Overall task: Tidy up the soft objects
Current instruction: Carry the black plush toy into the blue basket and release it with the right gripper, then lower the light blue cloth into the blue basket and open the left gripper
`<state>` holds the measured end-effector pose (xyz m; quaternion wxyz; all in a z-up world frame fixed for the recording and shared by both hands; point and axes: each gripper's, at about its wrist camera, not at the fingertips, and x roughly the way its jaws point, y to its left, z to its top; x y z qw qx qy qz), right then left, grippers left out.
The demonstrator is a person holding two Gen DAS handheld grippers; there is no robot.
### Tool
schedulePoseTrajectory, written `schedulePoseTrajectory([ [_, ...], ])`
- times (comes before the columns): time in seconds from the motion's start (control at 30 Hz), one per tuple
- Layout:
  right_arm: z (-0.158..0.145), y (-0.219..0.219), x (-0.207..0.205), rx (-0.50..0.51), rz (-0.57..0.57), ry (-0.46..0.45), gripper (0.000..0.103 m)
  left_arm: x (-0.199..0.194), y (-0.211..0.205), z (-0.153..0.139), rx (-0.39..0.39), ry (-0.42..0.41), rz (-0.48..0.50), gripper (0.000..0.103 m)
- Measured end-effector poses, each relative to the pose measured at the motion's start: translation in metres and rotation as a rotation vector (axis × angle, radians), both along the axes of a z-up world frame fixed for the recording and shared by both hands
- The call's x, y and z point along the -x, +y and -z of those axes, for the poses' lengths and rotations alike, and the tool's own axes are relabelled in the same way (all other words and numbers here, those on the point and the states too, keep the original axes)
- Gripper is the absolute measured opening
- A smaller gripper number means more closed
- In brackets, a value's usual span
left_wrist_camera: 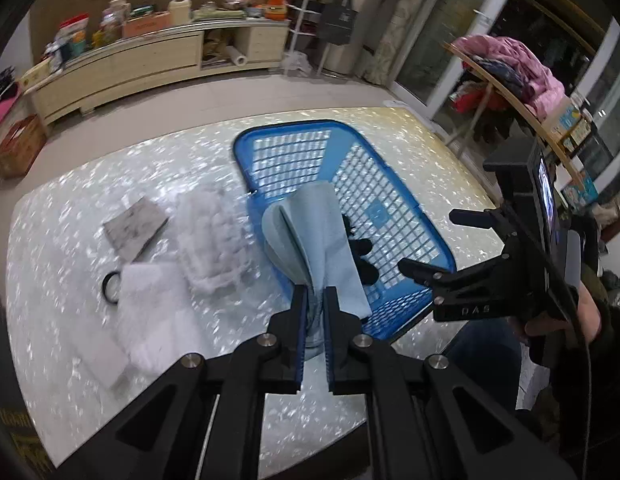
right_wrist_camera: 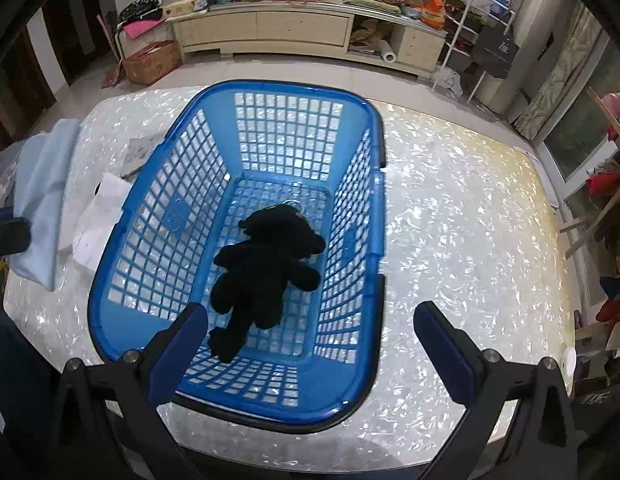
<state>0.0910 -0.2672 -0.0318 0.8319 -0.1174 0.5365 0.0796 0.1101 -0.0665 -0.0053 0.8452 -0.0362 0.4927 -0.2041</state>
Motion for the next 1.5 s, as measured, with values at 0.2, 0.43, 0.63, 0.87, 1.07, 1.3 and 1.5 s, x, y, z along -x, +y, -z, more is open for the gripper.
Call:
schedulePoseTrajectory([
  [0.2,0.004,-0.013,-0.009,-0.026,0.033,-0.008,0.103,-0.028,-0.027,0.004,-0.023,-0.014,0.082,0.006],
  [0.43,0.012,-0.027,-0.021,-0.062,0.067,-0.007,0.103,-0.063,-0.056,0.012,-0.055,-0.025,0.181,0.006],
  [0.63,0.023,-0.037,-0.031,-0.082,0.09,0.002,0.103,-0.094,-0.075,0.03,-0.082,-0.012,0.238,0.006],
  [0.87,0.031,-0.05,-0.041,-0.1,0.103,0.015,0.103,-0.128,-0.083,0.06,-0.113,0.039,0.241,0.006],
  [1.07,0.038,-0.053,-0.046,-0.114,0.108,0.02,0.103,-0.142,-0.092,0.078,-0.164,0.053,0.249,0.007],
  [1.3,0.037,-0.056,-0.047,-0.135,0.119,0.019,0.103,-0.162,-0.094,0.095,-0.226,0.068,0.233,0.031],
  [1.5,0.031,-0.06,-0.042,-0.142,0.122,0.011,0.103,-0.155,-0.093,0.082,-0.257,0.019,0.229,0.068],
])
